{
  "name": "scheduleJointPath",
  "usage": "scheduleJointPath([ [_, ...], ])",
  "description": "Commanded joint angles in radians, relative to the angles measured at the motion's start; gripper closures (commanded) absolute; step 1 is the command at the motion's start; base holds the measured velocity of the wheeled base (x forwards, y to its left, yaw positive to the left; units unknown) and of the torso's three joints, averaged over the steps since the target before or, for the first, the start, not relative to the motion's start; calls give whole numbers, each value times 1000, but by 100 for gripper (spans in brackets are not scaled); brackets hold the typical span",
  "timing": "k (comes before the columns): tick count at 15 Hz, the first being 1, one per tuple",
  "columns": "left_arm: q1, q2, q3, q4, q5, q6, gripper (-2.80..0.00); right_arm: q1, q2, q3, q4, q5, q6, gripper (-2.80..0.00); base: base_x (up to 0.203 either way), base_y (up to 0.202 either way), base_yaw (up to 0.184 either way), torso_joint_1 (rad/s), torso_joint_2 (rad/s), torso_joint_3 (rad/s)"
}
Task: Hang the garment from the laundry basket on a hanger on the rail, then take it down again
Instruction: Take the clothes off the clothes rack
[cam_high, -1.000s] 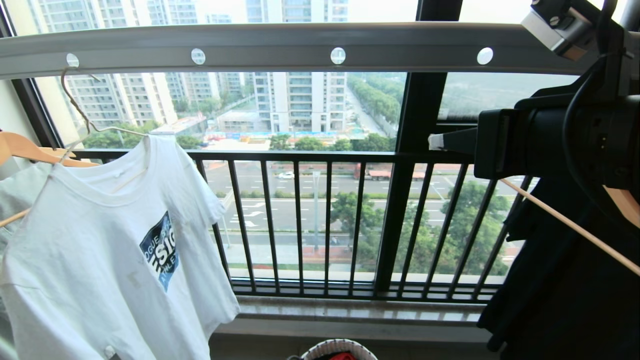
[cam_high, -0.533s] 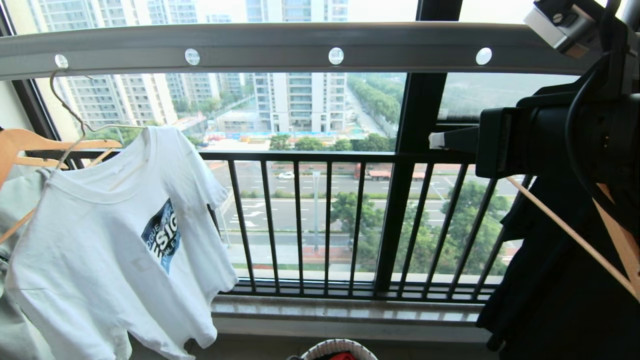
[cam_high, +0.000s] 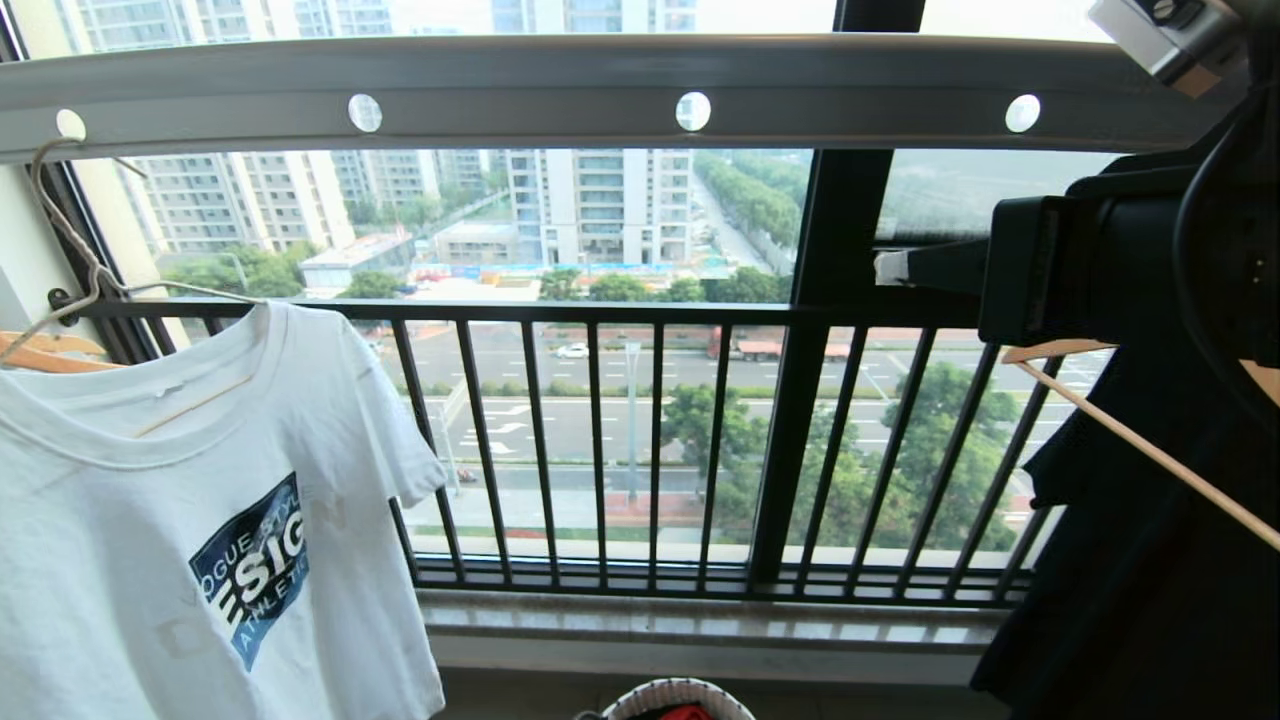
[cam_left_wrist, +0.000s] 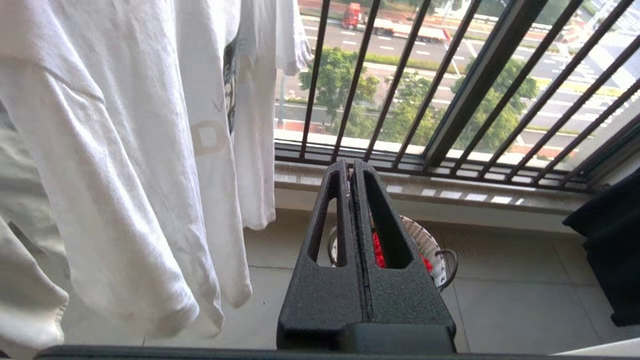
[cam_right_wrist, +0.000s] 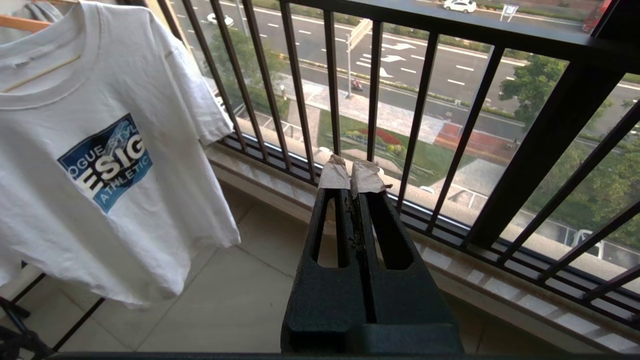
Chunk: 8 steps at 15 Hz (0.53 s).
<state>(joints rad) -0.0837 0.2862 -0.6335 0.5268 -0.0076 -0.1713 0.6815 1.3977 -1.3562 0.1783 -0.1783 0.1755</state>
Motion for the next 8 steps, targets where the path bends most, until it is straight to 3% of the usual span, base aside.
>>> scheduleJointPath([
  [1, 89, -13, -30, -17, -46, 1, 0, 0, -16, 2, 1, -1, 1, 0, 0, 0, 0, 0, 0, 0],
  [5, 110, -84, 90, -19, -31, 51, 0, 1, -20, 3, 1, -1, 1, 0, 0, 0, 0, 0, 0, 0],
  [8, 96, -138, 302, -149, -23, 148, 0, 4, -29, 4, 1, 2, -10, 0, 0, 0, 0, 0, 0, 0],
])
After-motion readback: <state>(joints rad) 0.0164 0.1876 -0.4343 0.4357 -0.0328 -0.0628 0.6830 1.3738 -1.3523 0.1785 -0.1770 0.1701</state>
